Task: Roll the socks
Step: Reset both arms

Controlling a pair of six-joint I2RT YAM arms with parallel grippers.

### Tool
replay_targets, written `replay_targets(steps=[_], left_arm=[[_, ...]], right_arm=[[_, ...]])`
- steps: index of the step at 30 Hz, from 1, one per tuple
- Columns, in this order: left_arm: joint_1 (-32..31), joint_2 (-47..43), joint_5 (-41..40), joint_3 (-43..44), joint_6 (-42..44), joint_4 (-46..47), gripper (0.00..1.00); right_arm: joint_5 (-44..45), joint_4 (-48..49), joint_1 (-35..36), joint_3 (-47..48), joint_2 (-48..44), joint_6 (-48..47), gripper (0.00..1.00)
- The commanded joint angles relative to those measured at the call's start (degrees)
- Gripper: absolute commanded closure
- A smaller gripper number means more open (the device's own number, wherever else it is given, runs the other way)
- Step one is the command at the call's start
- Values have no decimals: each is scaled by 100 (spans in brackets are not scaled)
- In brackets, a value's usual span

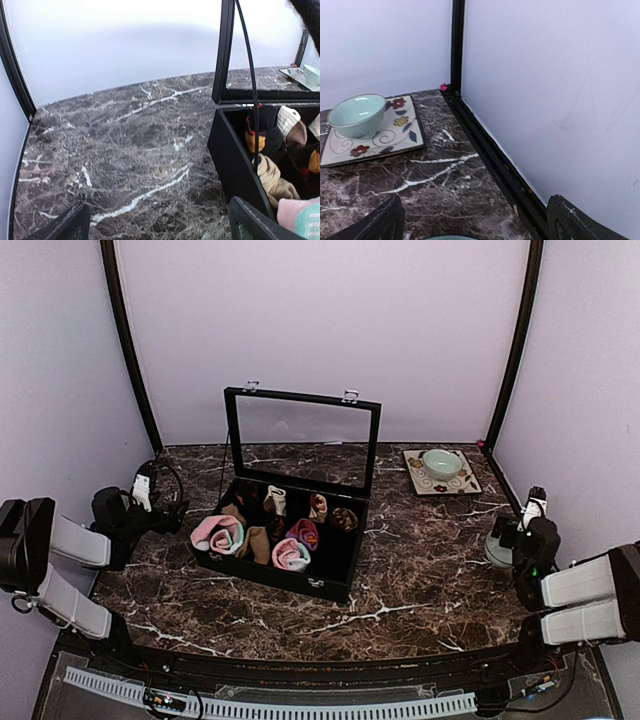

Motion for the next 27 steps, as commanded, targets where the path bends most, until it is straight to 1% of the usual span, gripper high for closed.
replay_targets(steps=[1, 2, 3, 4, 6, 7, 8, 9, 10, 11, 12, 13, 15, 17, 19, 21, 23, 27], left_arm=[[-1, 41, -102, -189, -78, 1019, 1], [-17, 202, -160, -79, -68, 1047, 1], [-47, 424, -292, 75, -64, 868, 1], [-54, 652, -388, 15, -117, 1370, 1], [-86, 666, -400, -478, -13, 2089, 1], [-107, 927, -445, -855, -67, 3217, 1], [-108, 1117, -462, -1141, -126, 4027, 1], [-108, 1012, -494, -1247, -111, 4017, 1], [-112, 881, -507, -1150, -97, 3686, 1], [-108, 805, -496, -960, -83, 3234, 1], [-108, 832, -448, -710, -73, 2812, 1], [-108, 908, -389, -463, -67, 2485, 1], [-108, 822, -246, -556, 17, 2418, 1], [-104, 903, -167, -491, 5, 2489, 1], [-99, 886, -262, -486, -7, 2396, 1], [-99, 901, -240, -500, -13, 2480, 1], [-101, 889, -244, -494, -5, 2441, 1], [-99, 905, -237, -474, -7, 2431, 1]], right_arm=[[-944, 1680, -130, 299, 695, -342, 1], [-1039, 1793, -156, 368, 861, -356, 1], [-1104, 1932, -194, 450, 1050, -297, 1], [-1227, 1994, -241, 520, 1201, -198, 1], [-1617, 2341, -304, 562, 1665, -226, 1], [-1806, 2513, -312, 562, 1877, -265, 1], [-2096, 2869, -312, 501, 2187, -381, 1], [-2165, 3493, -314, 441, 2505, -423, 1], [-2073, 3324, -319, 485, 2473, -389, 0], [-2009, 2459, -341, 720, 2268, -312, 0], [-2101, 2020, -426, 986, 2294, -240, 0], [-2265, 2134, -572, 1102, 2421, -92, 0], [-2324, 1636, -652, 1196, 2286, -25, 0], [-2342, 1975, -654, 1140, 2392, -20, 0], [-2329, 1712, -656, 1189, 2311, -17, 1], [-2350, 1941, -657, 1149, 2381, -16, 0], [-2321, 1779, -660, 1180, 2339, -23, 1], [-2336, 1862, -657, 1155, 2358, -23, 1]])
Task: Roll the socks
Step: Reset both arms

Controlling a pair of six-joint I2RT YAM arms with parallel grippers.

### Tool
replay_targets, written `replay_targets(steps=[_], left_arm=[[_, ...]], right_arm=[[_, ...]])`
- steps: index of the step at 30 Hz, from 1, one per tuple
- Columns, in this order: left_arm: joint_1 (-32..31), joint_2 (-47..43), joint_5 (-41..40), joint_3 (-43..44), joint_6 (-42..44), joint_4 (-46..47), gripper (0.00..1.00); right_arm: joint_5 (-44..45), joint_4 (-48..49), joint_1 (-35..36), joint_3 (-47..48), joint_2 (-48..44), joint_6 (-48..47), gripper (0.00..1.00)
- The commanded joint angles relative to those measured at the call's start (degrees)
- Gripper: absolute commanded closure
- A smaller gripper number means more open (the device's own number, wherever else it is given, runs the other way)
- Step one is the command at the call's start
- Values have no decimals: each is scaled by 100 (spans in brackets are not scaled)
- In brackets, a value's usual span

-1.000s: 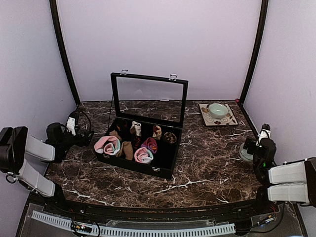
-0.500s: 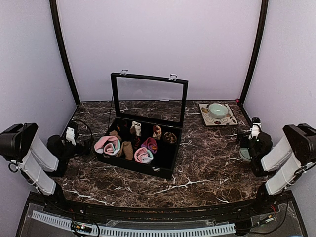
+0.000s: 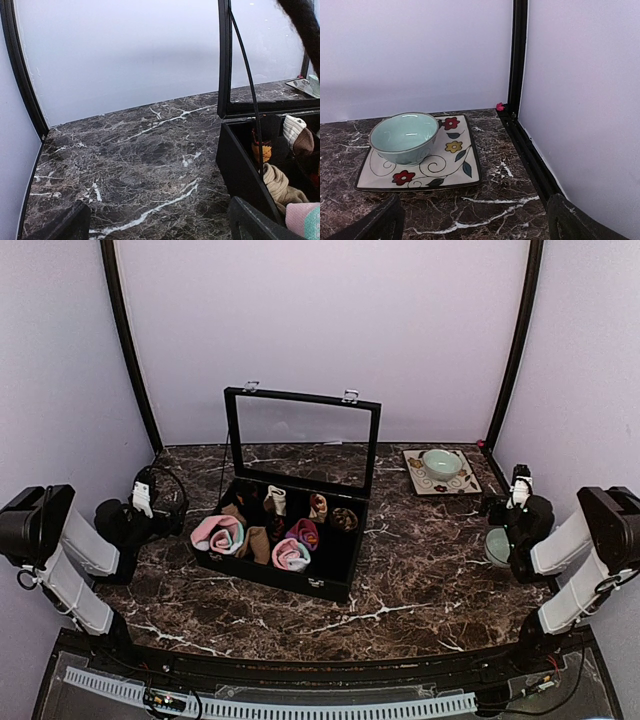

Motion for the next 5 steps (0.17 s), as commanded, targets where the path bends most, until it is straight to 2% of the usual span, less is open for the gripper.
replay_targets(steps=[1, 5], left_arm=[[-7, -60, 61, 35, 41, -35, 1], [-7, -72, 51, 24, 42, -26, 1]], right_arm=[[-46, 112, -16, 11, -9, 55, 1], [-43, 115, -17, 10, -7, 57, 0]])
